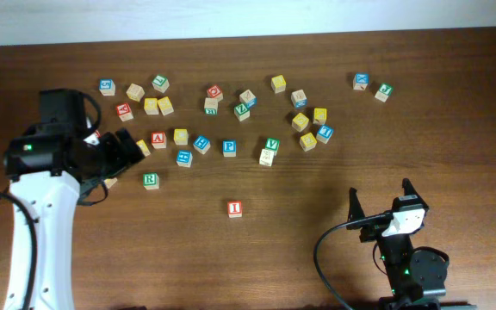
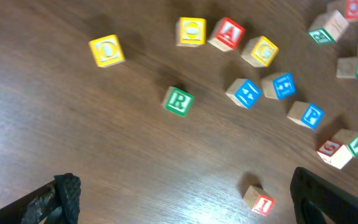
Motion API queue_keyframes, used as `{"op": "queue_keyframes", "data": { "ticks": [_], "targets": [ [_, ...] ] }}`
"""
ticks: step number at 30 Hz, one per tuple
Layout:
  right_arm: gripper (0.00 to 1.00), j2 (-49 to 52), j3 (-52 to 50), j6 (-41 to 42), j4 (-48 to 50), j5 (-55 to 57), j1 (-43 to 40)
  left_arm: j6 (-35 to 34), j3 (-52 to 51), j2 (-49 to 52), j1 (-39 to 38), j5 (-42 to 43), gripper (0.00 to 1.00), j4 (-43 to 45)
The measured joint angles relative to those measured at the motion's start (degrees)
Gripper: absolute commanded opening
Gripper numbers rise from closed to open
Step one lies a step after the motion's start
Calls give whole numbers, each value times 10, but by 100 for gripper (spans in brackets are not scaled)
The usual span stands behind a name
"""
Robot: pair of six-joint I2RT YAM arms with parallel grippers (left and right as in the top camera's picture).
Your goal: Spell out ICRA
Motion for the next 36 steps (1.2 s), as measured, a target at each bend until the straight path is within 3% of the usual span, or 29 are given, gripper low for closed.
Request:
{"op": "queue_keyframes", "data": {
  "ticks": [11, 18, 24, 31, 36],
  "targets": [
    [98, 0, 0, 0, 0, 0, 0, 6, 0, 17, -94, 2, 99, 12],
    [98, 0, 0, 0, 0, 0, 0, 21, 0, 23, -98, -3, 99, 22],
    [98, 0, 0, 0, 0, 0, 0, 20, 0, 23, -99, -60, 99, 38],
    [98, 0, 0, 0, 0, 0, 0, -4, 0, 24, -9, -82, 99, 54],
    [98, 0, 0, 0, 0, 0, 0, -6, 0, 35, 9, -85, 99, 54]
  ]
}}
